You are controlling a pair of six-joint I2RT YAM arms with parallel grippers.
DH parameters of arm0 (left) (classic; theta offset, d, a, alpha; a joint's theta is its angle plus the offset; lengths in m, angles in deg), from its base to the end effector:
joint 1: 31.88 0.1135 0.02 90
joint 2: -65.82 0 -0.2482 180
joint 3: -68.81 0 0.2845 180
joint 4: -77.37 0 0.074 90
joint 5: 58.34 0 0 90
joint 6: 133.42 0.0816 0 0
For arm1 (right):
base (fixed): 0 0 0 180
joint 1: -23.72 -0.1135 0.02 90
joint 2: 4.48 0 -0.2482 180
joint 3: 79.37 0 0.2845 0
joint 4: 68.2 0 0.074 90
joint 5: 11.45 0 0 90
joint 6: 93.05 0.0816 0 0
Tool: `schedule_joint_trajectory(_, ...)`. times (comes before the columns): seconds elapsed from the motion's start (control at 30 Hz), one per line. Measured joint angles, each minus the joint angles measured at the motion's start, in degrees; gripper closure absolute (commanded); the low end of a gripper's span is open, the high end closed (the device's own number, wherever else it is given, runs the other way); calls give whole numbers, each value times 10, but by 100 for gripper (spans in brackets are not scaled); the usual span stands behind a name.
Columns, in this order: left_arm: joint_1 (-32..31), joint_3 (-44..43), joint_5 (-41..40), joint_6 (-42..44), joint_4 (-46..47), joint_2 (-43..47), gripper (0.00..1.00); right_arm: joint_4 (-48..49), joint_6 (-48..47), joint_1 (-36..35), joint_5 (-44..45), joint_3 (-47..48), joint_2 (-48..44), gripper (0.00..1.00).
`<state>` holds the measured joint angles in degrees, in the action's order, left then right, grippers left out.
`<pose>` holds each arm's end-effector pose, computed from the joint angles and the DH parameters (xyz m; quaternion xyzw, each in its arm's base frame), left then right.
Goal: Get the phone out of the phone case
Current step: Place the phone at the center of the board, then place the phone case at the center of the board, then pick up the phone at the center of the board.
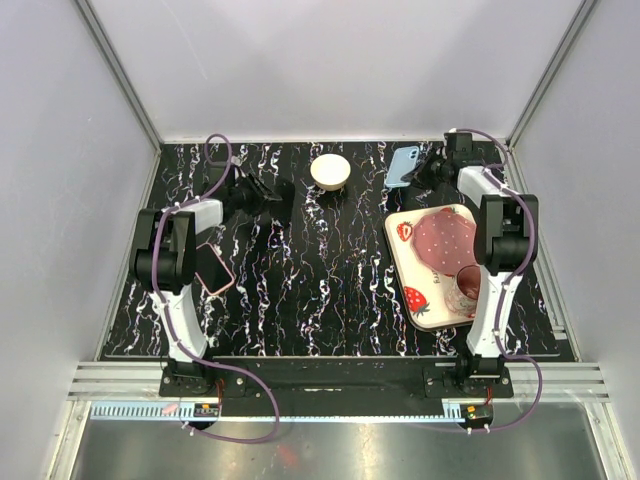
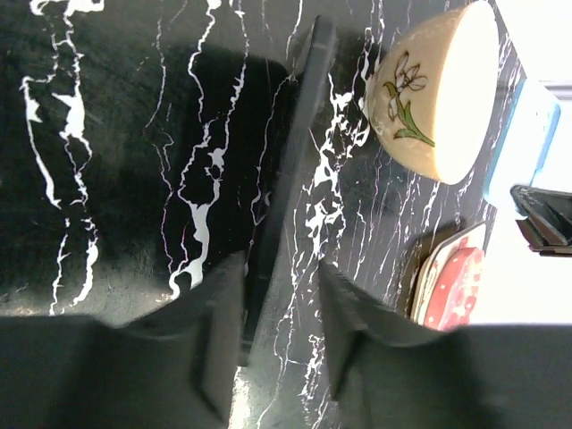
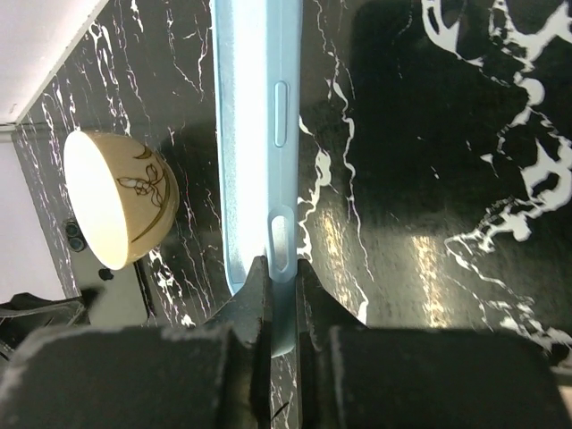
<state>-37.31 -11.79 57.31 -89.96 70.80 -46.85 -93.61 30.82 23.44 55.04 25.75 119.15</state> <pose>0.4665 -0.0798 0.0993 -0.2185 0.8566 -0.3650 0.2922 0.5343 0.0352 0.1266 0.1840 0.8855 0.2917 0.3112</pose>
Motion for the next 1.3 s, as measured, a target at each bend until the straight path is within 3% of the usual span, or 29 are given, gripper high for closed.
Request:
schedule_joint_trajectory(0.07,1,0,-6,4,-6,0,12,-1,3,-3,-6,17,17,100)
schedule_joint_trajectory(0.13,1,0,-16,5,-19,1,1,-3,3,-5,-12,33,31,95)
schedule_joint_trajectory(0.17,1,0,-21,10,-28,3,1,-5,3,-6,-12,39,36,89)
schedule_joint_trajectory(0.3,-1,34,-78,33,-76,59,1,-30,2,-9,-8,76,58,21)
schedule_joint_trajectory(0.43,-3,50,-165,66,-169,166,1,-85,-20,-10,31,123,72,4)
schedule_joint_trajectory(0.6,-9,48,-323,84,-305,283,1,-128,-49,-11,96,135,65,2)
schedule_joint_trajectory(0.77,-6,50,-416,91,-439,305,1,-137,-72,-13,121,72,14,1)
schedule_joint_trajectory(1.07,9,150,-451,74,-508,315,1,-95,-81,-27,87,-182,-190,1)
schedule_joint_trajectory(1.3,17,182,-428,57,-487,299,1,-76,-80,-28,58,-221,-228,1)
